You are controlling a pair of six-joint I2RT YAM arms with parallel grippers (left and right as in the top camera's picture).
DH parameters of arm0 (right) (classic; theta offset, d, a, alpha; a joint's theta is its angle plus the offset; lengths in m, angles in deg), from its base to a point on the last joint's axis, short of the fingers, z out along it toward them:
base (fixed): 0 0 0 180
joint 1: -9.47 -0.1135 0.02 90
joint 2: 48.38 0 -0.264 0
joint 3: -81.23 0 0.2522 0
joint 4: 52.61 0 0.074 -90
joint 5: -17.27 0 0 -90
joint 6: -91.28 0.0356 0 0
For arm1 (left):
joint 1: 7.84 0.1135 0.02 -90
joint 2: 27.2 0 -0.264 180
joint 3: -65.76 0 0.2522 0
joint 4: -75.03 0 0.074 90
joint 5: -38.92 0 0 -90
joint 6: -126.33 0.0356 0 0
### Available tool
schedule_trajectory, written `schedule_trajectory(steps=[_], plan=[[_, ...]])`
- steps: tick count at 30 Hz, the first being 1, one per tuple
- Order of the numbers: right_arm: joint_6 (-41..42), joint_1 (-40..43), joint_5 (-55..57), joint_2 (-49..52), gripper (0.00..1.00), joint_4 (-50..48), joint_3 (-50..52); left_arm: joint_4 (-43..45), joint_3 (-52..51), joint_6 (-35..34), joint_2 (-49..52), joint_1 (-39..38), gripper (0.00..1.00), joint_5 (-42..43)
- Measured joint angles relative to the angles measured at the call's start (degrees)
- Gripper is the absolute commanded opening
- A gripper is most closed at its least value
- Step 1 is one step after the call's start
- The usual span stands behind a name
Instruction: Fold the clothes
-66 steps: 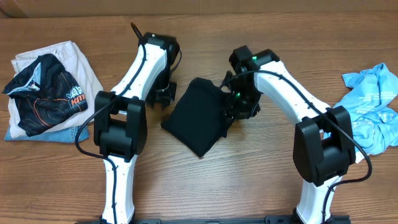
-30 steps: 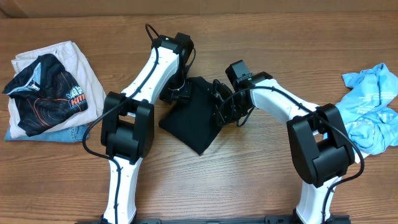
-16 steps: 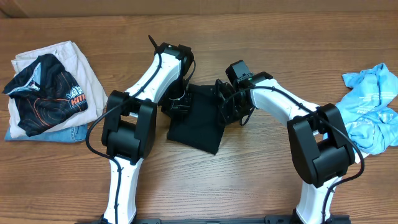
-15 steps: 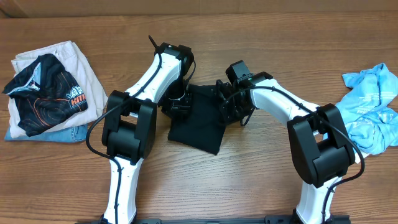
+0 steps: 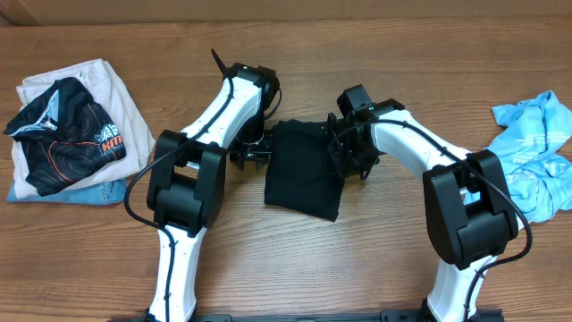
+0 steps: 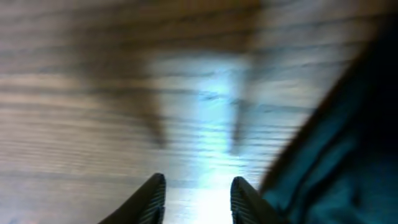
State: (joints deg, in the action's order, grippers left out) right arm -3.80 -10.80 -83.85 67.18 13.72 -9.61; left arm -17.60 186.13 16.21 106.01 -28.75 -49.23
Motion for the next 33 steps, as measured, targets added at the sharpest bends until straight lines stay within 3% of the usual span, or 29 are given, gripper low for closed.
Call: schedule_trajectory(steps=[7,19,24,27,33], plan=[[0.20,0.02,0.79,0.00,0.25,0.13,0.00,7.69,2.80,9.66,0.00,0.90,0.60,13.62],[0.20,0.00,1.05,0.00,0.26,0.13,0.00,14.10,3.13,19.37,0.00,3.43,0.60,22.27],[0.22,0.02,1.09,0.00,0.28,0.13,0.00,11.65,4.70,28.24,0.00,6.71,0.76,37.18],[0.24,0.02,1.11,0.00,0.27,0.13,0.00,12.22,4.87,29.75,0.00,7.74,0.79,37.70],[0.22,0.02,1.11,0.00,0.28,0.13,0.00,14.21,4.87,29.46,0.00,7.50,0.81,31.10]])
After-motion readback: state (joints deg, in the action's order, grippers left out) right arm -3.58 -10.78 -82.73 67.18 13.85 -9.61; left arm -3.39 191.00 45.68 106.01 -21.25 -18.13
